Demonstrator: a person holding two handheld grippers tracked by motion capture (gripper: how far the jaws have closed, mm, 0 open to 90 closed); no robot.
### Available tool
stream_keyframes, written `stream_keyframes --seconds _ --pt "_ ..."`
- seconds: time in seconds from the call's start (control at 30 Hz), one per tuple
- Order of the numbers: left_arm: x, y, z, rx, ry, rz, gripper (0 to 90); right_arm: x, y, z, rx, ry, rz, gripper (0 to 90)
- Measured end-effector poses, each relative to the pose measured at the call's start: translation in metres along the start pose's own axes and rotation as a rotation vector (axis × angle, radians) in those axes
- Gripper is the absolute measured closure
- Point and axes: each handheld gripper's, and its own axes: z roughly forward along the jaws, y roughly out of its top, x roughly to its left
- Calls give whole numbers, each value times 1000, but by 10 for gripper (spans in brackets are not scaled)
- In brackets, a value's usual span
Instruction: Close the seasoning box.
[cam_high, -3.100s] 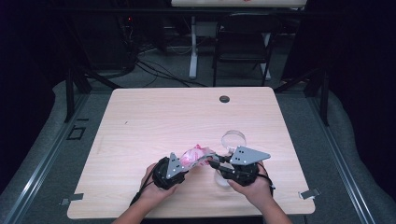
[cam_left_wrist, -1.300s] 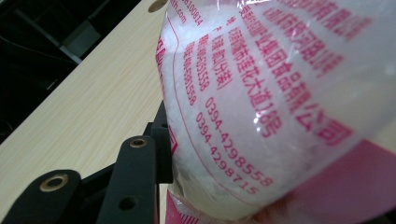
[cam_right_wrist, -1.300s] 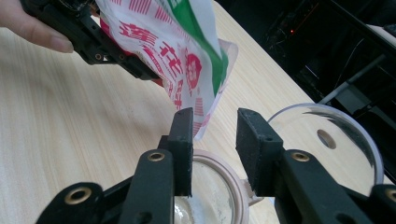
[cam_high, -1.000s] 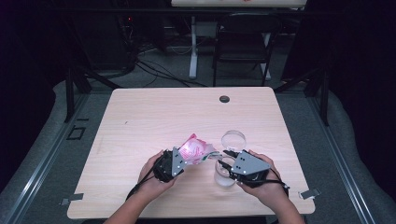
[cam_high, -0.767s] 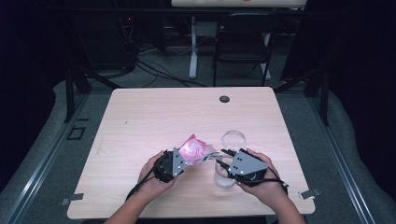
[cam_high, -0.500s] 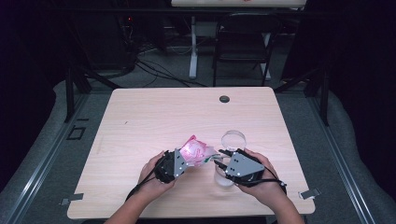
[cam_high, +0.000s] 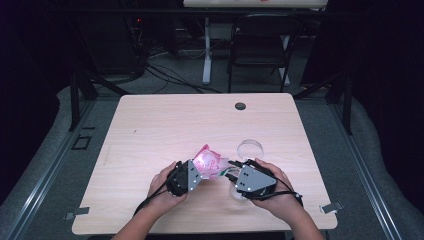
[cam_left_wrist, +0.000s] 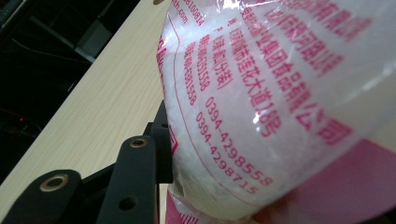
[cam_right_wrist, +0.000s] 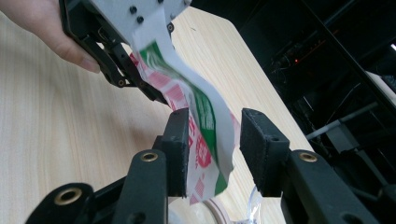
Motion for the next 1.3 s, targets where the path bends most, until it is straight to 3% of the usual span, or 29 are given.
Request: stream_keyframes --seconds 0.33,0.87,1.3 --pt "-2 -1 1 7 10 8 604 10 4 10 13 32 -36 651" --pt "-4 -2 2 10 25 29 604 10 2 8 26 69 -9 843" --pt "-3 -1 0 9 34 27 605 8 3 5 22 90 34 900"
